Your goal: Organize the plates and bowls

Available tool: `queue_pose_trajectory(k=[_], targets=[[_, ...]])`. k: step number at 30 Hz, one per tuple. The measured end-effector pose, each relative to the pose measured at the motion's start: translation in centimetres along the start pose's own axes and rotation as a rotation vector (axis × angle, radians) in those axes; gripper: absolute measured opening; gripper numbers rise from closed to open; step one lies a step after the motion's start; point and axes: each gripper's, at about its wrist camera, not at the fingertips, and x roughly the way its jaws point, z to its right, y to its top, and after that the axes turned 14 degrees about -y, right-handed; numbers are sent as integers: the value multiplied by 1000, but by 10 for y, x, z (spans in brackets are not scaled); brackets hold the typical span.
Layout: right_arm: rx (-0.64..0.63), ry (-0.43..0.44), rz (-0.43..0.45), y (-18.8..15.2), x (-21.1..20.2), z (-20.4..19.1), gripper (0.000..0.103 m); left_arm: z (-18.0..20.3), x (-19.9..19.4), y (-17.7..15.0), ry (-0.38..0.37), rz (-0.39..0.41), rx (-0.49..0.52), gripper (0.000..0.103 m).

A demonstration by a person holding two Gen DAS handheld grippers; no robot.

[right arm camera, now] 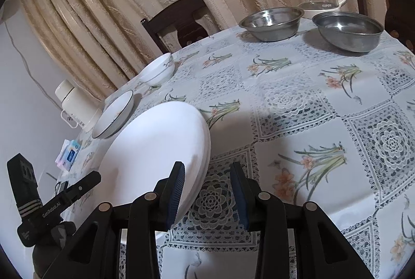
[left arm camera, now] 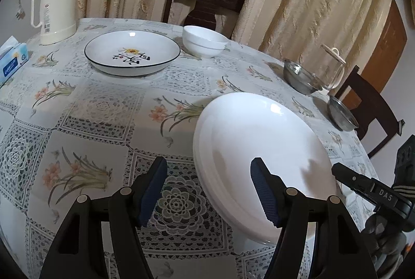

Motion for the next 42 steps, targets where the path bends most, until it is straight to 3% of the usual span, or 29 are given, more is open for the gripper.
queue_pose_trajectory(k=[5,13,33,42], targets=[[3,-9,25,5,-6,-3,45,-8,-5,5,1,17,-24,68],[-18,-8,44,17,-11,-14,46,-23,-15,23,5,57,-52,68],[-107,45,-37,49,4,-64,46,-82,-27,84,36,129,-139,68],[-164,88,-115,61,24,-104,46,-126,-22,102,58,142,-242,68]])
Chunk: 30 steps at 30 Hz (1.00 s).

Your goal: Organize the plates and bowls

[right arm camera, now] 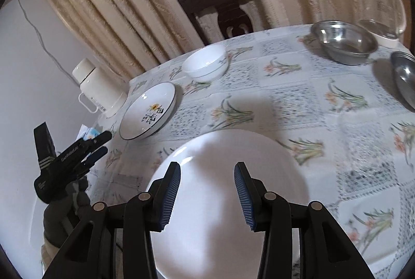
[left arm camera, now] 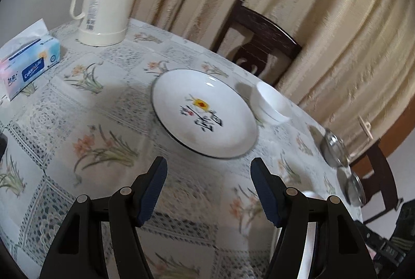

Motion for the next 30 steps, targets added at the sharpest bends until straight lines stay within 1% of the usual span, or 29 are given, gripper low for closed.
queue_pose_trajectory(k=[3,6,11,17,25,29,30], targets=[[-11,10,-23,7,8,-8,46,-10,3,11,14,11,-23,68],[-15,22,-46,16,16,-16,46,-21,9,23,12,13,-65,68],[-15,47,-98,29,32,-27,46,-40,26,40,29,13,-121,68],[-33,58,-150,46,52,-42,47,-52,47,50,46,-2,-122,68],[-52,99,-229,71,93,-73,47,-70,64,57,-13,3,-147,68],[-48,122,-260,83,116,-81,47,-73,70,58,-54,0,-133,67],[-47,126,-268,86,122,-84,47,-73,71,58,-69,-1,-129,65]])
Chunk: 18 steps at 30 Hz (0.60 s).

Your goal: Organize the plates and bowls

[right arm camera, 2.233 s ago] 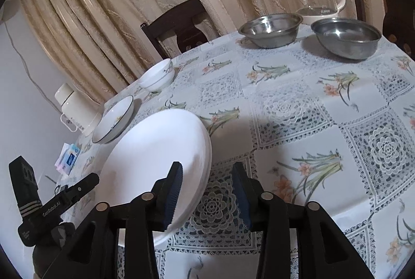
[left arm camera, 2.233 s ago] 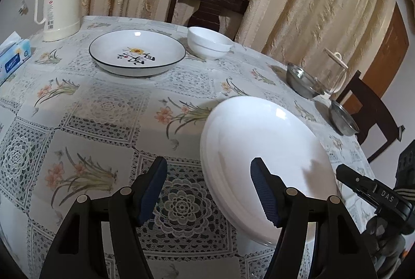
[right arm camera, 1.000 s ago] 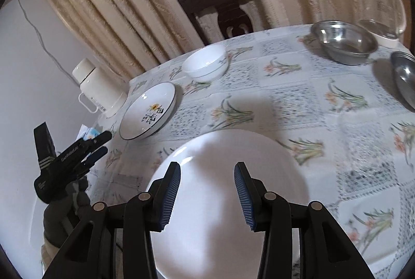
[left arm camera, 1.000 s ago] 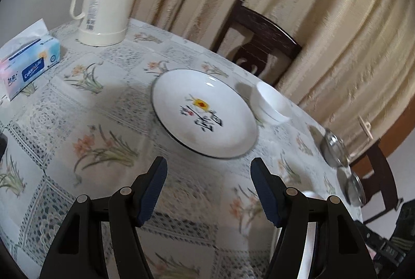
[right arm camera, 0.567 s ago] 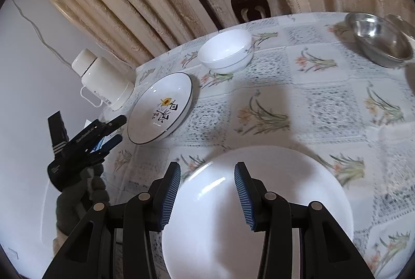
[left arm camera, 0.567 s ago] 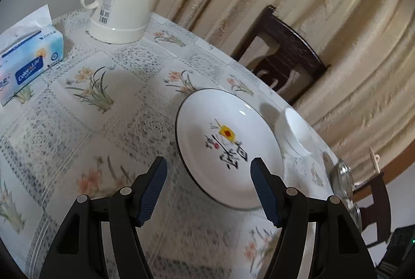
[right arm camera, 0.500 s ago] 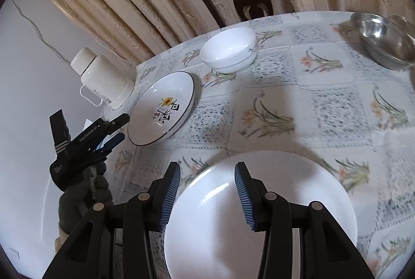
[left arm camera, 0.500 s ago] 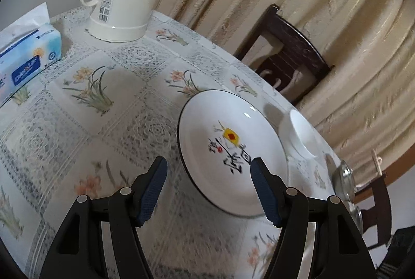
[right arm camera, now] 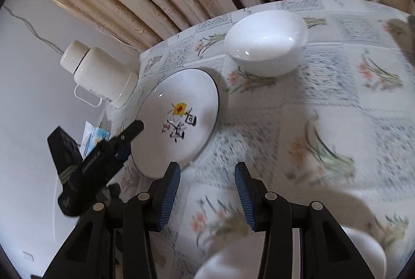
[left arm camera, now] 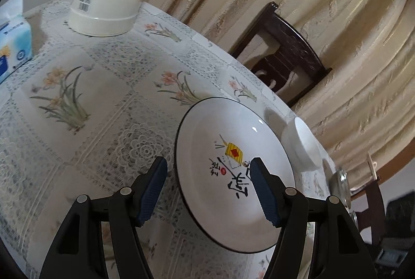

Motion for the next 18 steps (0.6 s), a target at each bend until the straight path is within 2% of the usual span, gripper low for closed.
queue_pose_trajectory(k=[9,18], targets=[[10,-10,-27,29,34,-3,47,-16,2,2,-48,9,-28,45],[41,-30,-45,43,54,3,47,-25,6,-1,-61,5,-60,36]])
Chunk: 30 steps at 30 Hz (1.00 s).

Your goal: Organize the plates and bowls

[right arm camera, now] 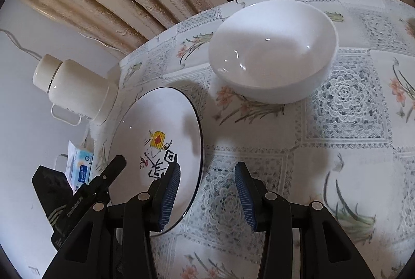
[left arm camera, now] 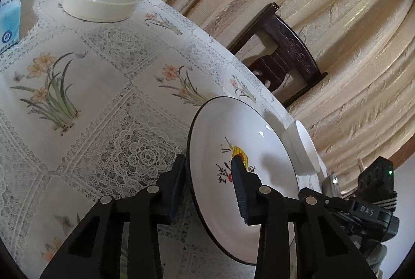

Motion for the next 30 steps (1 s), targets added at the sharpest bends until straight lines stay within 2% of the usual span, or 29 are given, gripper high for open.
queue_pose_trajectory(k=[7,12,19,30], targets=[[-32,5,-8,5,11,-13,46,-3,1,-1,-21,0,-15,33],[-95,-5,-13,5,19,-24,33,-1,2,-1,-11,2,-1,33],[-258,-117,55,-4,16,-41,30,6,4,-3,28,2,39,33],[-256,-63,81,-18,-4,-33,29,20,3,-8,70,3,127,33]])
